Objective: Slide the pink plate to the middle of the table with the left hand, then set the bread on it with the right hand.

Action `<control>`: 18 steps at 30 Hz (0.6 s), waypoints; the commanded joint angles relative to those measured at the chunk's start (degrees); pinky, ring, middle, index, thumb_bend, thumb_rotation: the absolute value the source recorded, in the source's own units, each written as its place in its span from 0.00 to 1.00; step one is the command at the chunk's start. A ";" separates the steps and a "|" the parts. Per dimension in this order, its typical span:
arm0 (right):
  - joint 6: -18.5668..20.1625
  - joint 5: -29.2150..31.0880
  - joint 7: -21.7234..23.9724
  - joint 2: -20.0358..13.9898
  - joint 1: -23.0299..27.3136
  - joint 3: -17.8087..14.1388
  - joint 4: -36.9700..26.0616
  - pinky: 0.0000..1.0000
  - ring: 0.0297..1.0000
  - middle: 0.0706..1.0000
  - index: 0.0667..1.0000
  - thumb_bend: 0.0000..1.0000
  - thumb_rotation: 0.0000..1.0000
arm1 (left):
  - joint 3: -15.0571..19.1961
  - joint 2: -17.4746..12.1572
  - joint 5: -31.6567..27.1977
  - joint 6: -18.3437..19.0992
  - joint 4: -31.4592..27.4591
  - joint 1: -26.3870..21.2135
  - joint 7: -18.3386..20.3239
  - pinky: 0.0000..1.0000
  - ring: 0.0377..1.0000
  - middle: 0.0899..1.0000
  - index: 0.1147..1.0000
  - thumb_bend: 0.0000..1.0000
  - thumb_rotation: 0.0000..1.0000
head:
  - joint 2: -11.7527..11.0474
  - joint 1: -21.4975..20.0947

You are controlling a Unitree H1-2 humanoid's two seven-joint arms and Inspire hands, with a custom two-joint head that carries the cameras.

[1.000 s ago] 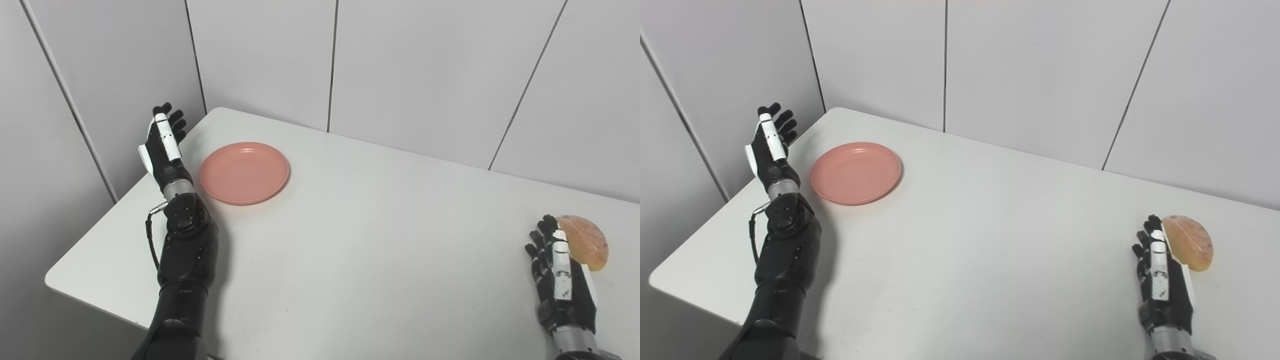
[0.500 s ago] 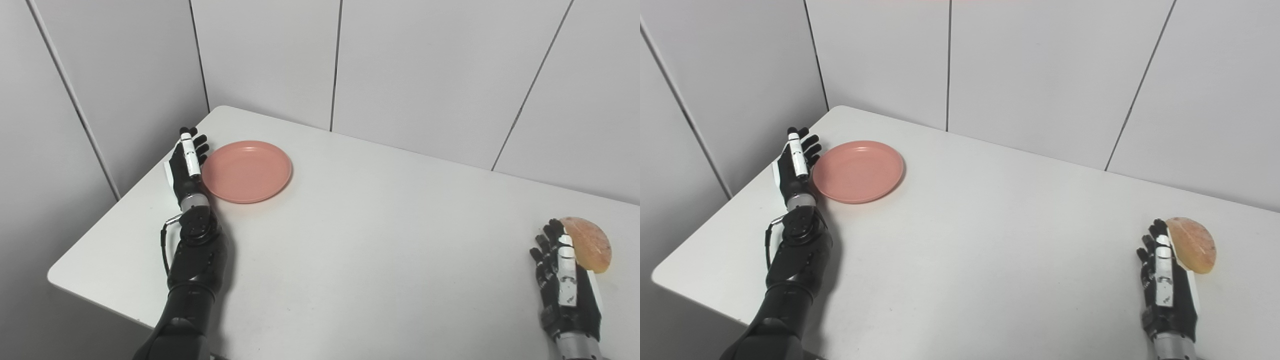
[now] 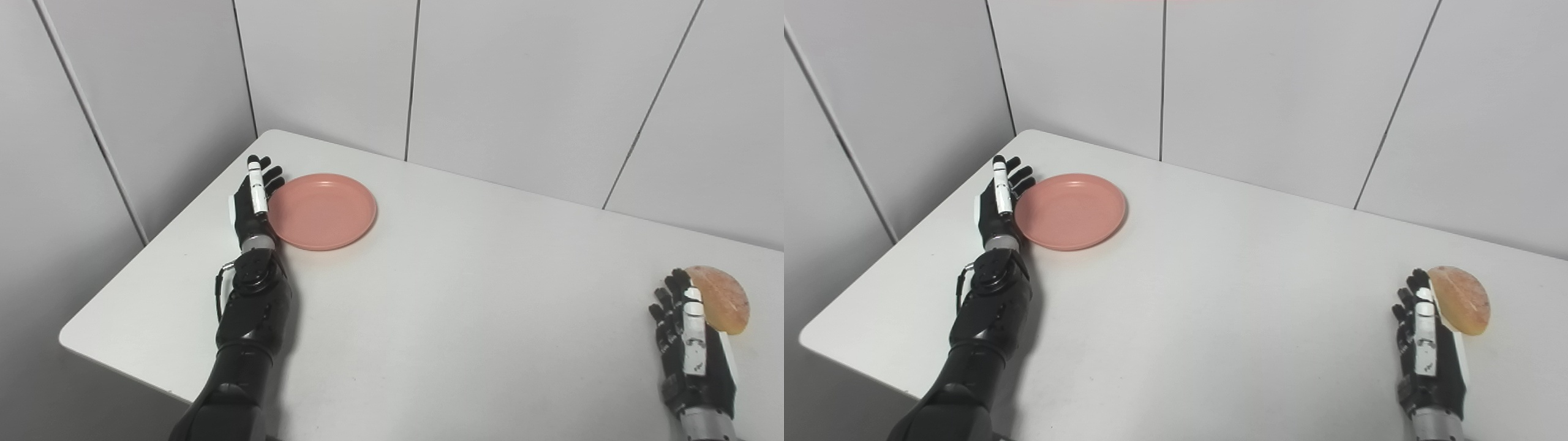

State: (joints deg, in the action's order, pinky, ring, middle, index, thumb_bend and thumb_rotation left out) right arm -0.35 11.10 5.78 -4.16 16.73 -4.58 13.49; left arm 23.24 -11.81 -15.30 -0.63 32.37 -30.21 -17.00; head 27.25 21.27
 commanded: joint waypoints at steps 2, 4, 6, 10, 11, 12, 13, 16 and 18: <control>-0.30 -0.18 0.30 -0.26 1.60 0.13 -1.65 1.00 1.00 0.99 0.97 0.66 0.97 | -1.11 0.69 -0.47 2.21 -1.91 -1.85 1.08 0.80 0.76 0.73 0.73 0.50 1.00 | 0.03 0.05; -0.07 -0.19 0.27 -0.29 1.60 0.14 -1.74 1.00 1.00 0.99 0.97 0.66 0.97 | -1.70 1.19 -0.48 2.89 -2.70 -1.73 1.62 0.80 0.76 0.73 0.73 0.49 1.00 | 0.25 -0.14; 0.12 -0.21 0.35 -0.37 1.56 0.20 -1.94 1.00 1.00 0.99 0.97 0.66 0.97 | -2.39 1.81 -0.36 3.36 -3.49 -1.58 2.06 0.81 0.77 0.74 0.73 0.49 1.00 | 0.25 -0.14; -0.35 -0.26 0.58 -0.44 1.64 0.26 -1.69 1.00 1.00 1.00 0.97 0.66 0.98 | -4.27 2.78 0.79 4.48 -4.06 -1.49 2.22 0.82 0.78 0.75 0.73 0.48 1.00 | 0.18 -0.02; -0.30 -0.24 0.56 -0.45 1.68 0.22 -1.61 1.00 1.00 1.00 0.97 0.66 0.98 | -5.08 3.01 1.16 4.46 -3.80 -1.39 2.82 0.82 0.78 0.75 0.73 0.48 1.00 | 0.20 -0.15; -0.26 -0.24 0.51 -0.44 1.74 0.18 -1.54 1.00 1.00 0.99 0.97 0.66 0.98 | -5.86 3.16 1.49 4.49 -3.47 -1.30 3.58 0.82 0.79 0.76 0.74 0.47 1.00 | 0.13 -0.15; -0.25 -0.22 0.47 -0.43 1.80 0.12 -1.46 1.00 1.00 0.99 0.97 0.66 0.98 | -6.51 3.31 1.55 4.42 -3.13 -1.23 4.34 0.83 0.80 0.77 0.74 0.47 1.00 | 0.14 -0.13; -0.48 -0.09 0.51 -0.47 1.99 -0.02 -0.98 1.00 1.00 0.99 0.97 0.66 0.97 | -7.99 4.37 1.68 4.75 -3.34 -1.11 5.15 0.81 0.80 0.77 0.75 0.48 1.00 | 0.13 -0.16; -0.45 -0.13 0.52 -0.51 2.01 0.00 -0.88 1.00 1.00 0.99 0.97 0.66 0.98 | -8.78 5.11 2.22 4.89 -3.60 -1.01 5.42 0.82 0.80 0.77 0.75 0.47 1.00 | 0.07 -0.22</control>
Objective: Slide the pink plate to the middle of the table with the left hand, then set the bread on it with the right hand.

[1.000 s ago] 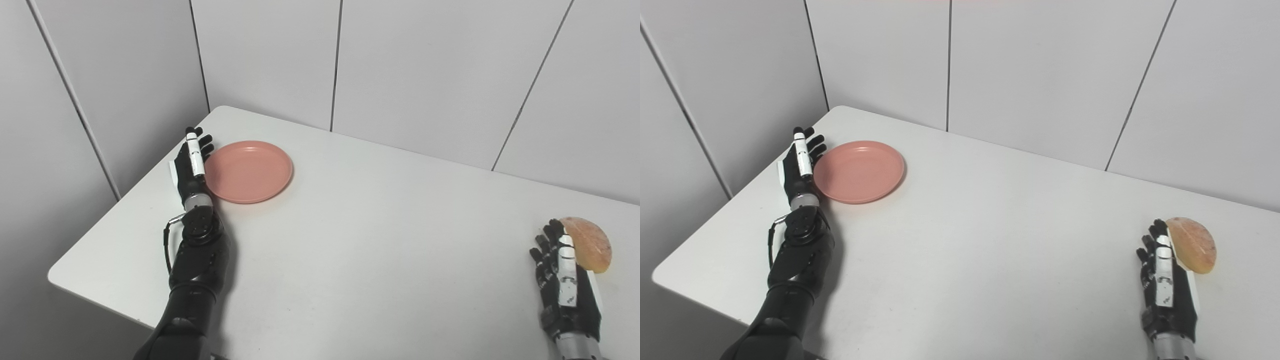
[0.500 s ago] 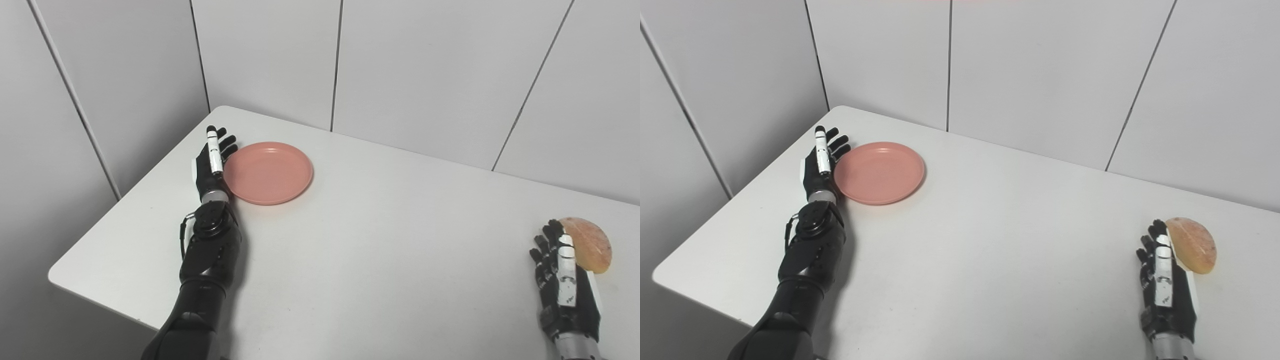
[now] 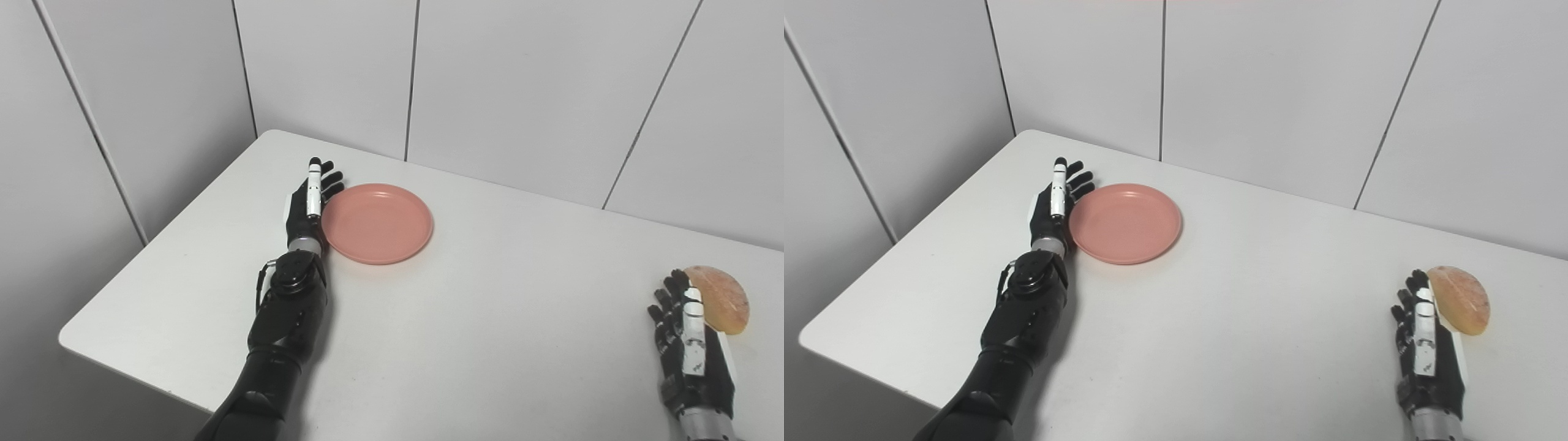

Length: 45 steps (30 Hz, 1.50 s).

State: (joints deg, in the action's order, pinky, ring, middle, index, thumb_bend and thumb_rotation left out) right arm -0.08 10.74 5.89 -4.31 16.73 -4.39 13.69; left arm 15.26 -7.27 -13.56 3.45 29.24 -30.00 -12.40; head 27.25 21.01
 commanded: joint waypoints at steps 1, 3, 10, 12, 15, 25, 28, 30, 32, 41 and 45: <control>-0.69 0.16 0.39 -0.37 1.99 -0.17 -1.10 1.00 1.00 0.99 0.97 0.66 0.98 | -1.10 0.82 0.69 0.82 -0.45 -1.20 0.96 0.83 0.81 0.77 0.74 0.47 1.00 | 0.07 0.04; -1.07 0.22 0.67 -0.43 2.01 -0.10 -0.92 1.00 1.00 0.99 0.97 0.65 0.99 | -1.90 1.37 0.80 0.82 -0.17 -1.17 1.44 0.82 0.80 0.77 0.74 0.47 1.00 | 0.17 -0.26; -1.73 0.38 0.64 -0.01 2.21 -0.13 -0.03 1.00 1.00 1.00 0.97 0.66 0.98 | -4.84 3.77 1.59 2.55 -0.85 -0.12 3.35 0.81 0.81 0.79 0.77 0.47 1.00 | 0.47 -2.02; -1.80 0.36 0.64 0.13 2.27 -0.05 0.10 1.00 1.00 0.99 0.97 0.66 0.98 | -5.80 4.32 1.91 2.59 -0.58 -0.05 3.94 0.82 0.81 0.79 0.77 0.47 1.00 | 0.71 -2.74; -1.35 0.42 0.57 0.45 2.28 0.08 -0.22 1.00 1.00 1.00 0.97 0.67 0.97 | -6.76 4.88 1.75 3.14 -0.84 0.18 5.10 0.82 0.82 0.80 0.78 0.47 1.00 | 1.24 -4.28; 0.67 -0.92 -2.32 3.31 2.83 0.72 -2.19 1.00 0.98 0.99 0.97 0.69 0.91 | -9.40 8.50 1.68 4.32 -5.22 2.98 7.39 0.85 0.82 0.80 0.79 0.45 1.00 | 4.95 -13.76; 1.39 -1.95 -3.63 4.50 2.91 1.25 -3.18 0.98 0.97 0.98 0.97 0.67 0.92 | -9.78 9.36 1.39 6.89 -7.37 4.08 7.44 0.83 0.81 0.79 0.78 0.45 1.00 | 6.07 -17.97; 1.86 -2.26 -4.62 5.45 3.08 1.19 -3.37 0.97 0.96 0.97 0.96 0.65 0.91 | -9.84 9.85 0.80 7.23 -7.93 4.78 8.21 0.81 0.81 0.78 0.77 0.45 1.00 | 6.31 -19.38; 2.28 -2.59 -5.57 6.29 3.28 1.12 -3.44 0.96 0.95 0.96 0.95 0.65 0.89 | -9.92 10.29 0.36 7.12 -8.27 5.56 9.31 0.82 0.82 0.79 0.77 0.45 1.00 | 6.58 -20.61; 2.30 -4.08 -6.12 7.79 3.83 2.69 -3.63 0.98 0.95 0.97 0.95 0.66 0.91 | -10.90 11.11 -0.24 9.79 -12.48 8.76 13.06 0.89 0.86 0.83 0.81 0.48 1.00 | 7.62 -27.13; 2.28 -4.98 -6.32 8.19 4.02 3.27 -3.60 0.99 0.96 0.97 0.96 0.67 0.94 | -11.37 11.44 0.19 10.89 -14.13 9.58 12.71 0.93 0.87 0.83 0.80 0.49 1.00 | 8.03 -29.08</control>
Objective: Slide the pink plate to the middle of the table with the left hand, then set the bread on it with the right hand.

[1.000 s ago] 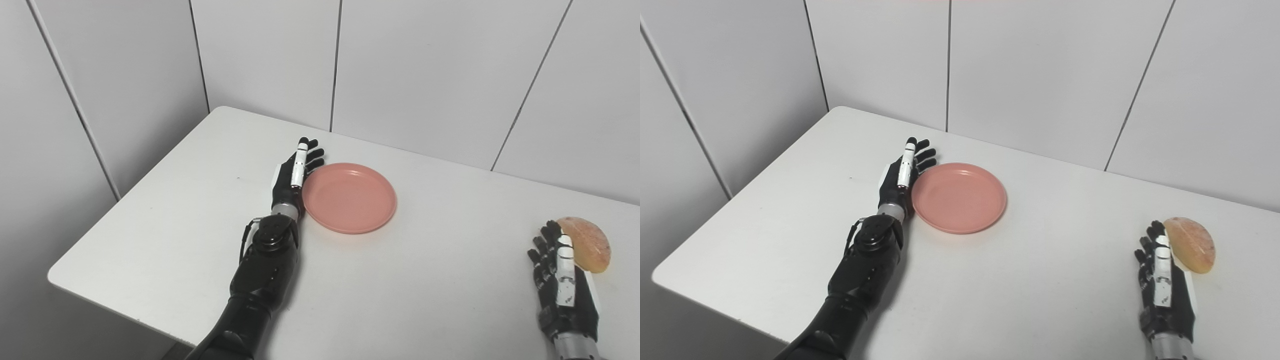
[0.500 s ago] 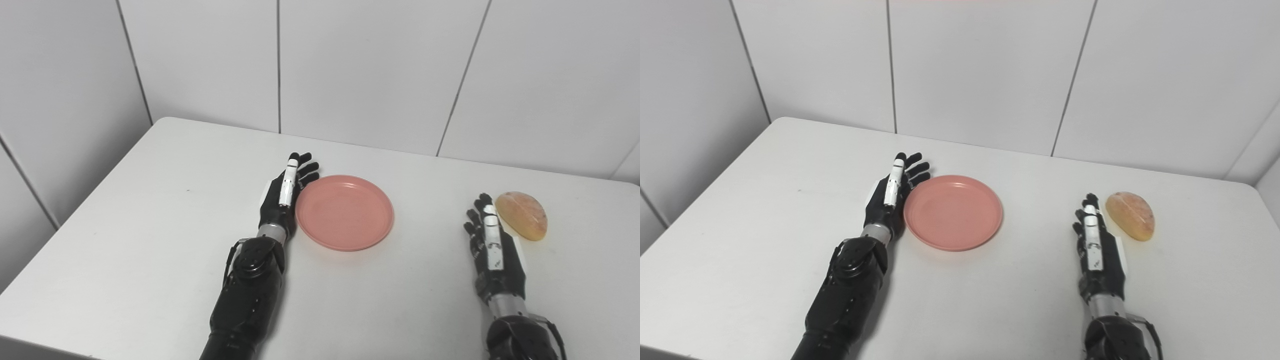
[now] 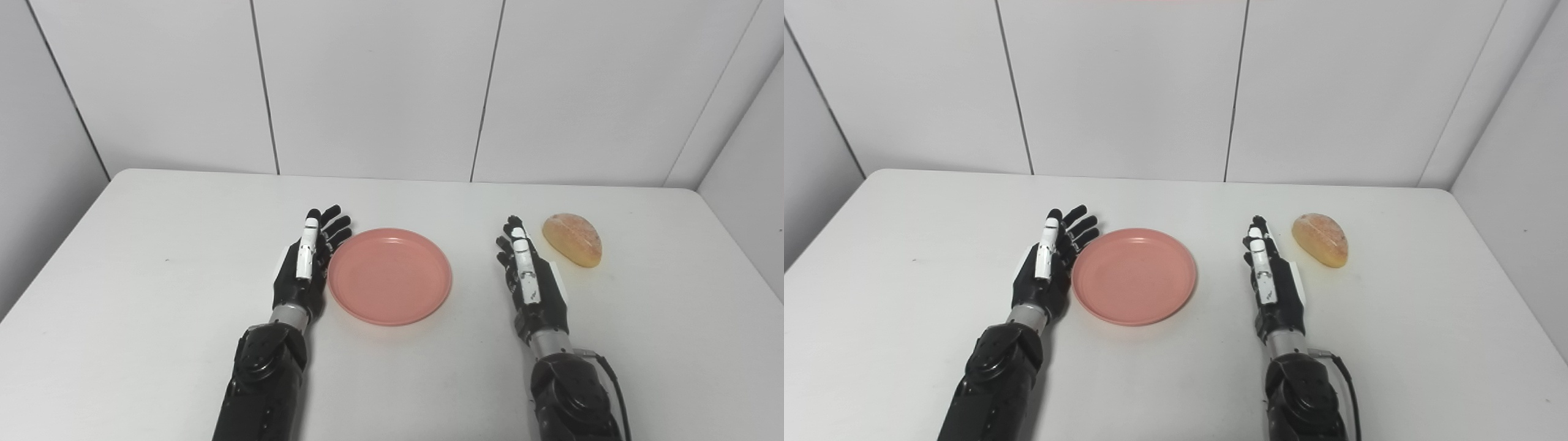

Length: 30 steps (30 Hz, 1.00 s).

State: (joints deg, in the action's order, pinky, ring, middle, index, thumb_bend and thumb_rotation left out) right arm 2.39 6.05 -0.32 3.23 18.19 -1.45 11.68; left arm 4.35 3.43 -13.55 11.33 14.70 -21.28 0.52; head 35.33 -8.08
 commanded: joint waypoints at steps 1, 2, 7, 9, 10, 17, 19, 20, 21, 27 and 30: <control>-0.05 -0.36 -0.07 0.72 2.57 0.46 -1.77 0.99 0.96 0.97 0.96 0.66 0.95 | -0.38 0.89 0.04 3.01 0.21 1.03 -0.19 0.93 0.87 0.83 0.80 0.49 1.00 | 0.05 -0.28; 0.07 -0.50 -0.01 0.73 2.57 0.63 -1.96 1.00 0.96 0.97 0.97 0.65 0.96 | -0.31 1.03 -0.19 2.82 0.13 1.21 0.01 0.93 0.88 0.83 0.81 0.49 1.00 | 0.13 -0.52; -0.14 -0.73 0.16 0.69 2.65 1.19 -2.35 1.00 0.97 0.98 0.99 0.64 0.97 | -0.73 1.43 0.06 1.39 -0.07 1.88 1.00 0.95 0.89 0.85 0.83 0.49 1.00 | 0.63 -0.97; -0.96 -0.83 0.53 0.45 2.74 1.42 -1.99 1.00 0.98 0.99 0.99 0.63 0.97 | -0.85 1.49 0.28 1.31 -0.27 2.02 1.02 0.95 0.89 0.85 0.84 0.49 1.00 | 0.69 -0.99; -1.40 -0.85 0.75 0.30 2.82 1.54 -1.72 1.00 0.98 0.99 1.00 0.62 0.98 | -0.84 1.58 0.32 1.33 -0.39 2.11 0.94 0.95 0.89 0.86 0.84 0.49 1.00 | 0.69 -0.99; -6.37 -5.18 -1.59 -0.68 3.88 1.84 -0.58 1.00 0.99 0.98 0.97 0.62 0.93 | -1.49 0.70 2.16 -3.66 1.18 1.63 1.59 0.99 0.93 0.90 0.89 0.48 1.00 | 0.57 -1.02; -7.33 -6.63 -3.23 -0.69 4.45 1.28 -0.43 1.00 0.98 0.97 0.95 0.64 0.88 | -1.48 0.45 2.41 -6.45 2.24 1.41 1.89 1.00 0.94 0.91 0.89 0.46 1.00 | 0.55 -1.15; -8.30 -8.19 -4.54 -1.32 5.21 1.01 -0.06 1.00 0.98 0.97 0.94 0.65 0.87 | -1.42 0.16 2.18 -8.39 3.07 1.29 2.66 1.00 0.95 0.92 0.89 0.45 1.00 | 0.53 -1.25; -9.02 -9.35 -5.41 -1.77 5.74 0.82 0.24 1.00 0.98 0.97 0.94 0.64 0.87 | -1.35 -0.03 2.02 -9.72 3.67 1.20 3.25 0.99 0.95 0.92 0.89 0.46 1.00 | 0.52 -1.26; -13.10 -17.88 -10.61 -6.72 8.75 0.12 1.52 0.93 0.95 0.94 0.93 0.59 0.82 | -1.42 -0.94 1.79 -16.06 6.62 0.73 5.85 0.98 0.95 0.93 0.91 0.47 1.00 | 0.29 -1.81; -13.42 -20.38 -12.99 -8.61 9.82 -0.42 2.43 0.89 0.93 0.93 0.93 0.57 0.70 | -1.63 -1.26 1.99 -17.81 7.29 0.64 6.51 1.00 0.96 0.93 0.91 0.47 1.00 | 0.20 -2.08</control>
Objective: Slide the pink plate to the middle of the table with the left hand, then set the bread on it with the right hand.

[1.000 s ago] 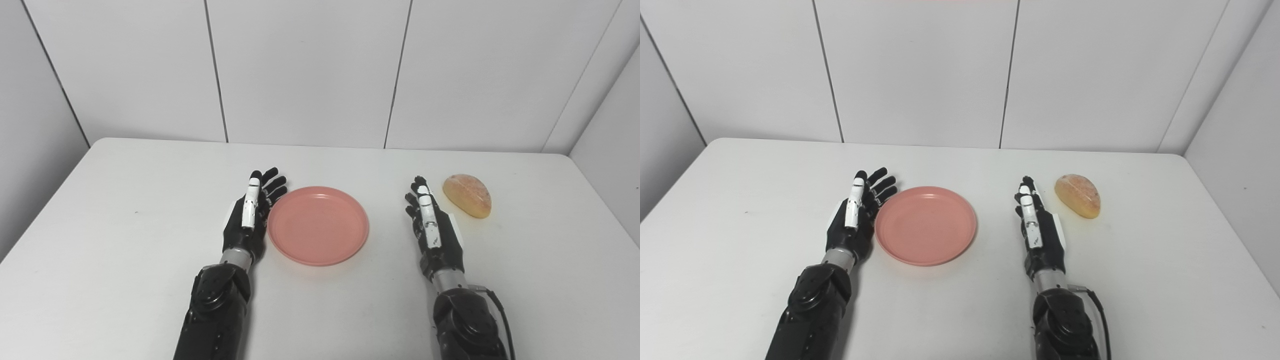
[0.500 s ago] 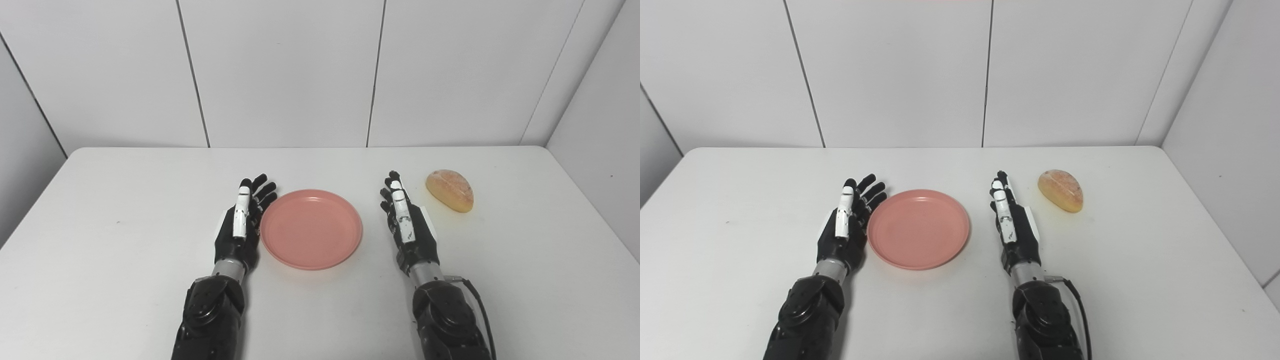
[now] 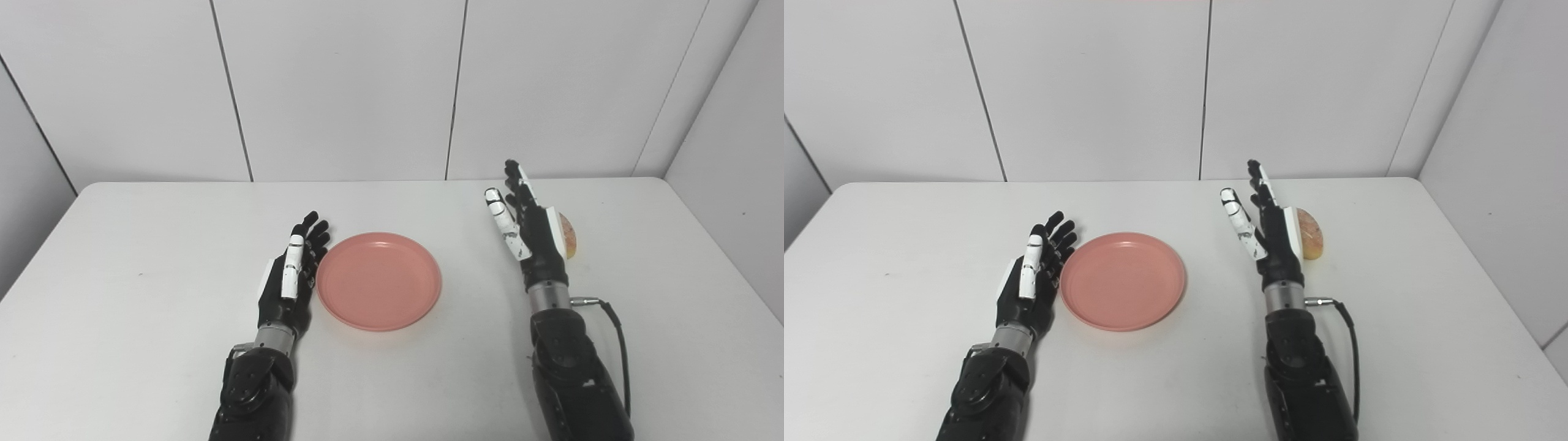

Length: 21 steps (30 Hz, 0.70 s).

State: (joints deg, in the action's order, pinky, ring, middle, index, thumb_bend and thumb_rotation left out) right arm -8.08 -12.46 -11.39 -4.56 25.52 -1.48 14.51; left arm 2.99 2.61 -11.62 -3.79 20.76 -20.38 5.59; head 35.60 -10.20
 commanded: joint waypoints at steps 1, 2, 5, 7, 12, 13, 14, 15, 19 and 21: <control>-2.85 -2.76 -2.70 -1.26 2.71 -0.46 -0.26 0.87 0.92 0.92 0.92 0.57 0.66 | -0.34 -0.53 0.12 -3.12 1.36 -0.28 1.63 1.00 0.97 0.93 0.91 0.46 1.00 | -0.07 0.04; -1.98 -4.77 -4.09 -1.98 3.02 -0.42 -0.05 0.85 0.91 0.91 0.91 0.58 0.63 | -0.43 -0.68 0.12 -3.59 1.53 -0.31 1.88 1.00 0.97 0.94 0.92 0.46 1.00 | -0.09 -0.11; 1.50 -9.04 -6.56 -3.66 3.88 -0.57 0.64 0.83 0.89 0.89 0.88 0.62 0.53 | -0.58 -1.21 0.15 -5.50 2.59 -0.64 2.54 1.00 0.98 0.95 0.94 0.44 1.00 | -0.17 -0.73; 4.26 -12.22 -8.11 -4.70 4.43 -0.53 1.44 0.78 0.86 0.88 0.86 0.66 0.43 | -0.69 -1.55 0.73 -6.12 3.04 -0.84 2.29 1.00 0.98 0.96 0.95 0.42 1.00 | -0.18 -1.19; 10.72 -18.49 -10.09 -6.88 5.57 0.44 3.42 0.65 0.78 0.86 0.85 0.71 0.31 | -1.21 -2.35 2.11 -8.85 4.30 -1.29 1.88 1.00 0.98 0.96 0.95 0.40 1.00 | -0.26 -2.09; 11.66 -19.46 -10.16 -7.29 5.73 0.80 3.70 0.65 0.77 0.86 0.85 0.71 0.31 | -1.18 -2.45 2.16 -9.24 4.58 -1.38 1.86 1.00 0.98 0.96 0.95 0.40 1.00 | -0.18 -2.45; 12.54 -20.42 -10.18 -7.74 5.89 1.20 4.06 0.64 0.77 0.86 0.85 0.72 0.30 | -1.18 -2.61 2.43 -9.79 5.03 -1.51 1.70 1.00 0.98 0.96 0.95 0.40 1.00 | -0.19 -2.77; 13.27 -21.07 -10.20 -8.25 6.09 1.51 4.72 0.64 0.77 0.86 0.85 0.72 0.30 | -1.20 -2.77 2.86 -10.68 5.64 -1.69 1.47 1.00 0.98 0.95 0.94 0.40 1.00 | -0.16 -2.85; 14.20 -23.02 -11.44 -10.23 6.98 2.61 8.86 0.67 0.78 0.83 0.84 0.74 0.24 | -1.29 -3.14 4.75 -13.25 7.39 -2.41 0.33 1.00 0.98 0.95 0.93 0.40 1.00 | -0.14 -3.44; 14.72 -23.71 -12.00 -10.95 7.37 3.10 10.72 0.70 0.80 0.83 0.83 0.74 0.23 | -1.21 -3.17 5.25 -13.82 7.85 -2.64 -0.09 1.00 0.98 0.95 0.92 0.40 1.00 | -0.10 -3.72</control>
State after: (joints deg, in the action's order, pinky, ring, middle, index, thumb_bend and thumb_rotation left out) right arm 6.06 -35.00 -21.55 -13.94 29.53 1.50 25.75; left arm 1.61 0.24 -7.29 -15.20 26.81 -23.60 5.58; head 35.51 -13.97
